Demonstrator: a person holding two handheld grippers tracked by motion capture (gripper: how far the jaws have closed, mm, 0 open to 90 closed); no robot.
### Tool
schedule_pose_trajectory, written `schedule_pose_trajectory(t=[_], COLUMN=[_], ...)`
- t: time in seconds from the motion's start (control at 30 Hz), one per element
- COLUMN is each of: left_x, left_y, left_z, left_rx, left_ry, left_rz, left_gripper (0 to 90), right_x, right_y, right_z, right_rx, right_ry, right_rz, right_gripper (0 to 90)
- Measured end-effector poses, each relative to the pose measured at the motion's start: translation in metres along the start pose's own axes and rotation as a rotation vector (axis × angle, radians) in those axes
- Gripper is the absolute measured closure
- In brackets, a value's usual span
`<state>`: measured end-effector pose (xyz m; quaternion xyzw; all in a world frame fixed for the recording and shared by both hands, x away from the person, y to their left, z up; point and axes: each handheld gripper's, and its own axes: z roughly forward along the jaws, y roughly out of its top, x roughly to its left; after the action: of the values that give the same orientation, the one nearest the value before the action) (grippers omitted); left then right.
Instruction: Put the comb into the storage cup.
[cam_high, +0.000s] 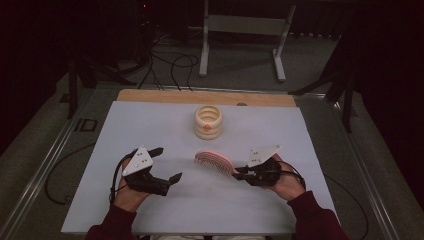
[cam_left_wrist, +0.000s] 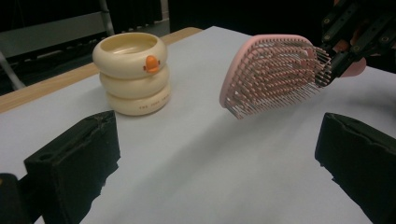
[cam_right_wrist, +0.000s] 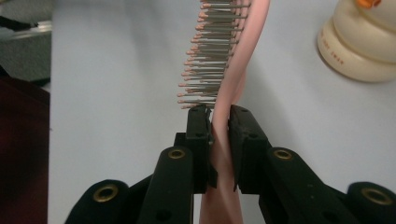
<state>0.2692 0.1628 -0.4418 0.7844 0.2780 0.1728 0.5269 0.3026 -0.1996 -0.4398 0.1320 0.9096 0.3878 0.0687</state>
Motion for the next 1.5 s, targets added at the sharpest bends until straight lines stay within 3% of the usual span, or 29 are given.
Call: schedule_pose_trajectory(t=[0.5,0.73,0.8,1.03,1.07,1.1,1.3,1.37,1.5], left_x=[0.002,0.000,-0.002,-0.002,-0.002,-0.002,-0.003,-0.002,-0.001], left_y=[0.001,0.005,0.007,0.011,0.011,0.011,0.013,0.013,0.013], left_z=[0.013,0.018,0.021,0.027,0.027,0.027,0.028,0.027,0.025], left_rx=[-0.032,-0.035,-0.049,-0.078,-0.084,-0.090,-0.123,-0.130,-0.148], left_ry=[-0.060,-0.088,-0.124,-0.190,-0.197,-0.211,-0.300,-0.313,-0.350], left_rz=[-0.064,-0.069,-0.084,-0.107,-0.111,-0.114,-0.109,-0.105,-0.110], left_gripper=[3.9,9.6,11.0,15.2,16.0,17.3,33.8,36.4,40.1], right_x=[0.001,0.001,0.002,0.004,0.007,0.006,0.010,0.009,0.009], right_y=[0.014,0.020,0.024,0.030,0.031,0.031,0.034,0.034,0.032], right_z=[0.002,0.002,0.003,0.004,0.003,0.004,0.004,0.006,0.006], right_rx=[-0.101,-0.148,-0.173,-0.235,-0.236,-0.246,-0.266,-0.273,-0.288], right_ry=[0.028,0.051,0.067,0.125,0.135,0.141,0.195,0.206,0.241], right_rz=[0.007,0.013,0.008,0.009,0.032,0.017,0.020,0.000,0.013], right_gripper=[79.4,79.4,79.4,79.4,79.4,79.4,79.4,79.5,79.4])
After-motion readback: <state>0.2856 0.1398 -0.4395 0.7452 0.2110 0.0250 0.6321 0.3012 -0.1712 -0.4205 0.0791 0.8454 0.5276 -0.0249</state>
